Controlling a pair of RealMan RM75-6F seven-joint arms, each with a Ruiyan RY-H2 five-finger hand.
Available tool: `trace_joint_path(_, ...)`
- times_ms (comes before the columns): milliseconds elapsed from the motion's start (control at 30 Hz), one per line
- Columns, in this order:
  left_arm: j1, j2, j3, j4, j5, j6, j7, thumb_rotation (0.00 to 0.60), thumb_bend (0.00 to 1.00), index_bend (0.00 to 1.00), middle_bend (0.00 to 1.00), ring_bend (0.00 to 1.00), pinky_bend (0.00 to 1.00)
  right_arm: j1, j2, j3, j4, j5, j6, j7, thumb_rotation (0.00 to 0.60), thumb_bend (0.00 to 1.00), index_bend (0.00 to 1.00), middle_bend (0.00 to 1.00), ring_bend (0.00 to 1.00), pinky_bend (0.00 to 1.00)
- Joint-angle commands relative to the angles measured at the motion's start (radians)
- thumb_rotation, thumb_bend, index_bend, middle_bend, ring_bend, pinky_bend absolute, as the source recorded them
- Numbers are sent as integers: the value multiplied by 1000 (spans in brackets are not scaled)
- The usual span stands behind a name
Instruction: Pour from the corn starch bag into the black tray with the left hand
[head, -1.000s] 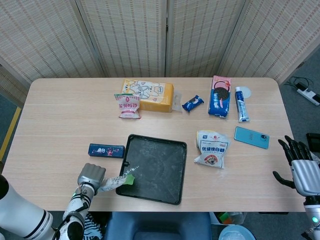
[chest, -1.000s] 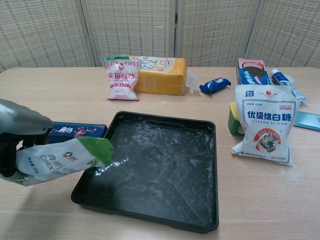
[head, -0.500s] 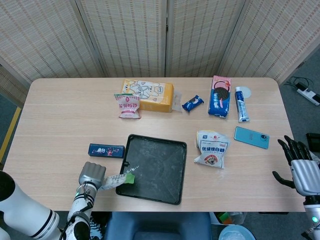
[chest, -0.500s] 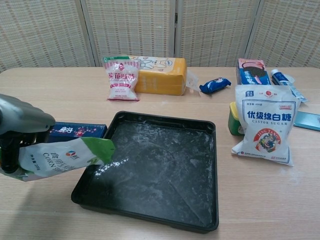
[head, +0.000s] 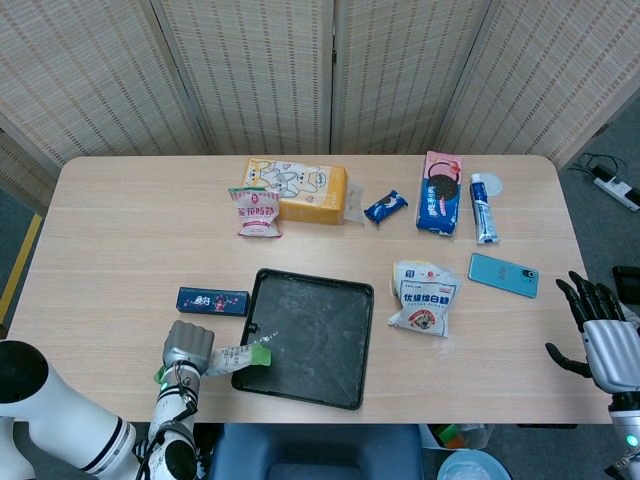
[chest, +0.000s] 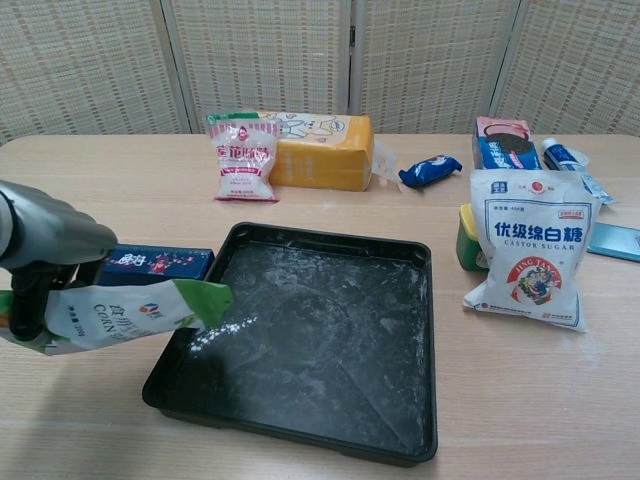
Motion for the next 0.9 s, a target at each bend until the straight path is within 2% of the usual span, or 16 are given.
trace_joint_path(33, 2, -11, -15, 7, -14, 19, 18, 600, 368, 842, 855, 1000, 1000, 1, -1, 0, 0, 0, -1, -2, 600, 279, 0, 0, 0, 0)
trace_joint_path(267, 32, 5, -34, -15, 21, 21, 22, 600, 368, 842, 855, 1000, 1000, 4, -4, 1, 1, 6, -8, -7, 600, 279, 0, 0, 0, 0)
trace_joint_path(500, 85, 72, -39, -47, 87, -39, -14, 600, 368, 843, 856, 1000, 1000, 8, -5, 3, 1, 15, -21, -10, 600, 279, 0, 0, 0, 0)
trace_joint_path(700, 166, 182, -56, -96, 208, -187, -131, 600, 367, 843, 856, 1000, 1000, 11, -6, 4, 3, 22, -29, -11, 600, 280, 0, 0, 0, 0)
trace_joint_path(900, 301, 349, -68, -115, 428, -441, -353, 600, 368, 844, 857, 1000, 1000, 11, -8, 4, 2, 27, -32, -17, 600, 280, 0, 0, 0, 0)
